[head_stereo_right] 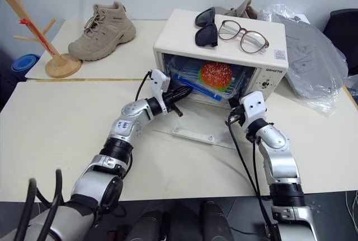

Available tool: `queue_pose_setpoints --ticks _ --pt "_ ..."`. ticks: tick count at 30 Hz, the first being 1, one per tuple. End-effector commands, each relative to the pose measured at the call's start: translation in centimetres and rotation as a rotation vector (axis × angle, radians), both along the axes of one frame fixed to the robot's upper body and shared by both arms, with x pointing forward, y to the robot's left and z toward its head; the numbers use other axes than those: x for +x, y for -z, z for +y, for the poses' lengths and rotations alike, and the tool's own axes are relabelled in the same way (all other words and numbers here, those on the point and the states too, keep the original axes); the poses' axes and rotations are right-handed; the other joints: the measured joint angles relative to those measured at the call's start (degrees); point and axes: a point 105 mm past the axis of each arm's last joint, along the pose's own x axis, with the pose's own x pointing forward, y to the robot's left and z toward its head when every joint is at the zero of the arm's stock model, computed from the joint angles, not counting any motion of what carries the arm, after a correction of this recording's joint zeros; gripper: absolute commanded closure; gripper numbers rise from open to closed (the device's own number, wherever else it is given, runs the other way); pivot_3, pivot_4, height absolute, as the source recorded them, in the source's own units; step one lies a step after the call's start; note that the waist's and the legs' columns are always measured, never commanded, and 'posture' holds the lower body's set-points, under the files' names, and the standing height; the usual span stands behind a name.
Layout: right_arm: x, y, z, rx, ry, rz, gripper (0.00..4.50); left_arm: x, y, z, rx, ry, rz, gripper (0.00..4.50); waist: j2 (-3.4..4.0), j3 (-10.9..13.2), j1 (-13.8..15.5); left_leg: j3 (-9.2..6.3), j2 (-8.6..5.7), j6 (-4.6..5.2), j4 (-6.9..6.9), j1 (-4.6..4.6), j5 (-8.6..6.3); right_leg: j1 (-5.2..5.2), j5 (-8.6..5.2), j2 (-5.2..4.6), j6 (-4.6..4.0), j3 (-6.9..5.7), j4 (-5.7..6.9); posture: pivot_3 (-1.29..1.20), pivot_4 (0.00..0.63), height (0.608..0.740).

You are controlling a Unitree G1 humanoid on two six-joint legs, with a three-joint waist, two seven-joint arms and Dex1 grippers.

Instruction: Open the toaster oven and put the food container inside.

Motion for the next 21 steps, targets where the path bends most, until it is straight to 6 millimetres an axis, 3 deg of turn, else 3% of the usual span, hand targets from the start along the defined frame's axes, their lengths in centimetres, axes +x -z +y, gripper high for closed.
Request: queue_pose_setpoints --ticks 1,4,8,11,16,19,21 --pt "-2.8 -2.1 0.6 0.002 -0.099 -0.001 4.47 0.3 -1.5 0.0 -0.025 -0.014 -0.062 4.50 0.00 0.0 0.5 0.00 0.00 0.02 0.02 -0.09 0.00 -0.07 0.02 0.00 0.03 0.00 -0.02 0.00 0.150 0.740" --pt "-5.2 -1.6 -0.5 -0.018 -0.115 0.080 4.47 0.2 -1.7 -0.4 -0.039 -0.009 -0.078 4.50 0.00 0.0 1.0 0.01 -0.05 0.08 0.19 -0.33 -0.02 -0.23 0.07 -0.03 0.11 0.01 -0.01 0.00 0.150 0.740" --pt "-8.4 -0.9 -2.1 -0.021 -0.182 0.140 4.47 -1.5 -1.5 -0.1 0.004 0.077 -0.111 4.50 0.00 0.0 2.0 0.03 -0.10 0.25 0.44 -0.35 -0.11 -0.11 0.10 0.05 0.18 -0.01 -0.10 0.00 0.150 0.740" --pt "-9.9 -0.2 -3.7 -0.024 -0.208 0.153 4.50 -4.3 -1.8 2.7 0.035 0.170 -0.130 4.00 0.00 0.0 1.4 0.09 -0.08 0.45 0.67 -0.27 -0.23 0.07 0.16 0.00 0.28 0.13 -0.17 0.00 0.150 0.740" --pt "-10.0 2.7 -7.6 -0.082 -0.146 0.239 4.50 -9.0 -2.1 8.8 0.144 0.279 -0.154 2.50 0.00 0.0 0.2 0.10 0.02 0.42 0.64 -0.09 -0.28 0.14 0.15 -0.04 0.24 0.63 -0.14 0.00 0.150 0.740" --pt "-9.6 4.4 -7.9 -0.080 -0.166 0.299 4.50 -10.4 -1.0 11.7 0.277 0.312 -0.126 1.62 0.05 0.0 0.5 0.10 0.02 0.42 0.66 -0.05 -0.29 0.14 0.12 -0.07 0.18 0.67 -0.17 0.00 0.150 0.740" --pt "-9.3 5.7 -7.3 -0.092 -0.211 0.340 4.50 -11.6 -1.5 13.2 0.248 0.369 -0.156 0.95 0.08 0.0 0.6 0.08 0.00 0.44 0.70 -0.03 -0.30 0.21 0.12 -0.10 0.18 0.65 -0.19 0.00 0.150 0.740"
